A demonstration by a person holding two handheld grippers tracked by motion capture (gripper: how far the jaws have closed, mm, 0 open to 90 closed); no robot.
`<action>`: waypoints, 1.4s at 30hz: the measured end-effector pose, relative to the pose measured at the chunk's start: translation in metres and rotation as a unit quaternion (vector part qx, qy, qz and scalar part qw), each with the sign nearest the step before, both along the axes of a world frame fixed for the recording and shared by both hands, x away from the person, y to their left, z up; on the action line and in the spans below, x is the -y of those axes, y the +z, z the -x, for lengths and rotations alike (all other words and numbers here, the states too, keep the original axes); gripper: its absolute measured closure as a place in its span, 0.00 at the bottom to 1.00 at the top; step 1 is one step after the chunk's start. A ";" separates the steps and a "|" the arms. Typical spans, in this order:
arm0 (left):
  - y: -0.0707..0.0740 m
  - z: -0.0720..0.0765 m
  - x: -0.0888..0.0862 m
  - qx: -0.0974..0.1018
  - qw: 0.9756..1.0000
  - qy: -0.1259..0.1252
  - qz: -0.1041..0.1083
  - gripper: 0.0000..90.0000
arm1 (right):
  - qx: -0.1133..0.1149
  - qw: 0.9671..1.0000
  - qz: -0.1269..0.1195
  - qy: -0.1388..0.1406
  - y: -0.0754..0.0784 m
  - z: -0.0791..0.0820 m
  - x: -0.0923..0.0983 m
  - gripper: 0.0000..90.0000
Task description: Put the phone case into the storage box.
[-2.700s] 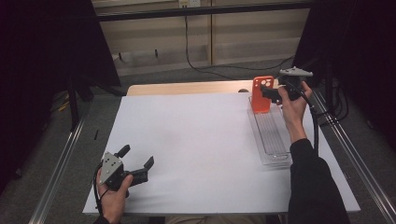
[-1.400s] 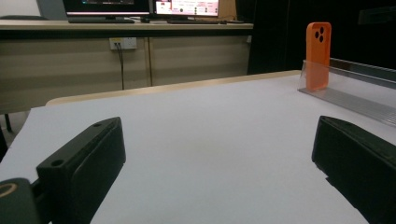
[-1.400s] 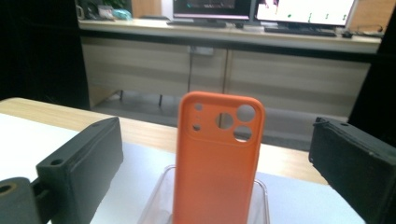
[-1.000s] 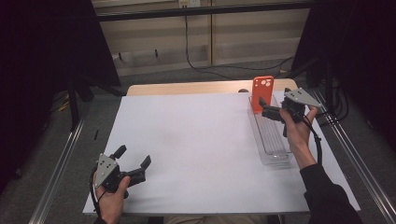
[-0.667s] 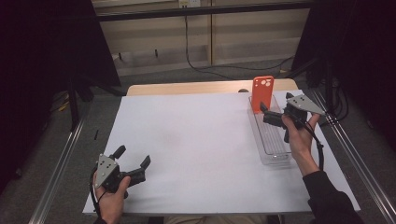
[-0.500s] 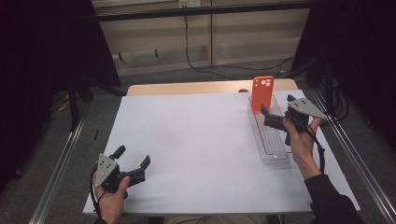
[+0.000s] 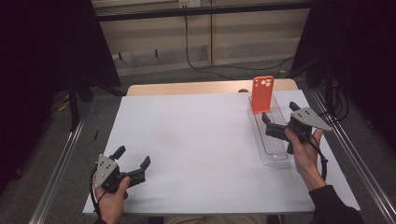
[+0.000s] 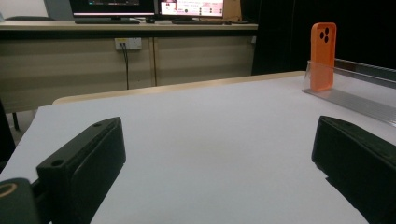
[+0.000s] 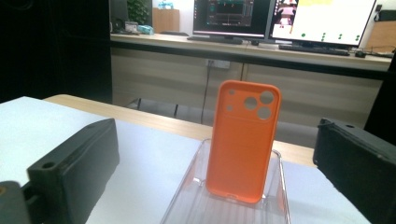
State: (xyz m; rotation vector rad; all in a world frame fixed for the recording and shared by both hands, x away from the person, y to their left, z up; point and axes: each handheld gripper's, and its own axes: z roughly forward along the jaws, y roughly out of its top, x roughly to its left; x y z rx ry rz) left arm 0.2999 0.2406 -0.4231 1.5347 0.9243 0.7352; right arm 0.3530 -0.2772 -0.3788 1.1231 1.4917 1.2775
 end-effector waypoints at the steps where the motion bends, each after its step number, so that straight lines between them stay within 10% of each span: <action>1: 0.000 0.000 0.000 0.000 1.000 0.000 0.001 0.03 | 0.003 1.000 0.000 0.001 0.000 0.002 -0.001 0.00; 42: 0.000 0.003 -0.003 -0.002 1.000 0.003 -0.003 0.03 | 0.003 1.000 -0.007 0.024 -0.032 0.076 0.006 0.00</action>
